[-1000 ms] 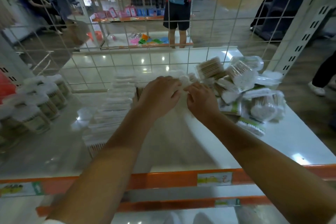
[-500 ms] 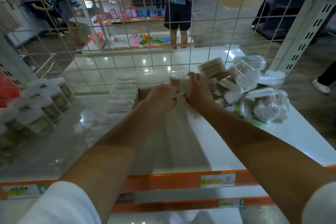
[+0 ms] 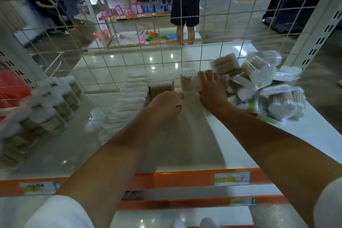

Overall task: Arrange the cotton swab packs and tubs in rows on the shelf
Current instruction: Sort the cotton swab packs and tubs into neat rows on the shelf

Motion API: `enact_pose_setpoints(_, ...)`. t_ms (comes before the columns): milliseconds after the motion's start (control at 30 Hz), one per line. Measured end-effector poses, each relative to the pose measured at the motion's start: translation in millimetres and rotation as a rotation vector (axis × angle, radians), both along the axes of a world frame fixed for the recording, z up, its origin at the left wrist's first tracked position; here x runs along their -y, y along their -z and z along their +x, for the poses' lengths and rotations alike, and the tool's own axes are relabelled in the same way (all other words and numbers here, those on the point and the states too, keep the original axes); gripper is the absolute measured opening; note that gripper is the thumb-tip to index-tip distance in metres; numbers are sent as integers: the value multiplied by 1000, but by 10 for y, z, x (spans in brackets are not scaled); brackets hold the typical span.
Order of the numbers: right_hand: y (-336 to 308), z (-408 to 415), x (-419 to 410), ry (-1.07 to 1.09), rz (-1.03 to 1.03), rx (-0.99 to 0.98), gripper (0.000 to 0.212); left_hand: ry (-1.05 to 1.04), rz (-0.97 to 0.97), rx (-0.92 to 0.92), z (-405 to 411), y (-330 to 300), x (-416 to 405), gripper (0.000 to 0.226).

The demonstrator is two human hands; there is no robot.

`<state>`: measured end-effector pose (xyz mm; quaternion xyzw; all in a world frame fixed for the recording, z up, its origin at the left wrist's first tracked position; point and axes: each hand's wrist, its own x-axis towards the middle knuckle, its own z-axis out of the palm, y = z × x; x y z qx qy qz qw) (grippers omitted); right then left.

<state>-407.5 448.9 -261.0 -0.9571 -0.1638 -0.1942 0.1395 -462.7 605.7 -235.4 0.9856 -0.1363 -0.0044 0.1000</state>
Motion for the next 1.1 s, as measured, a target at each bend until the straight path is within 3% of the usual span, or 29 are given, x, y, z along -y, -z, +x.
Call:
enact_pose_setpoints(333,-179,-428,97,-61,536,-142,70,-3,-269,90,-169,-128,3,51)
enact_pose_setpoints(500,-317,-646,94,-157,852,-303,62,21,-655,-3,-293,-263,-10,70)
enact_pose_setpoints(633,-435,-801,55,-356,997,-441,49,18,-813,-112,-400,-268,-124,75)
enact_pose_setpoints(733,-538,-920,-12,-449,1115,-506,48,31,-929,-157,-524,-310,-213,66)
enact_pose_setpoints(800,-591,-999,-57,-499,1205,-529,61,58,-1012,-171,-621,-354,-275,52)
enact_pose_setpoints(900,-610,-1081,-122,-531,1262,-543,79,96,-1063,-188,-755,-390,-361,57)
enact_pose_setpoints(1100,-604,-1262,-255,-512,1273,-561,82,76,-1029,-95,-926,-373,-518,86)
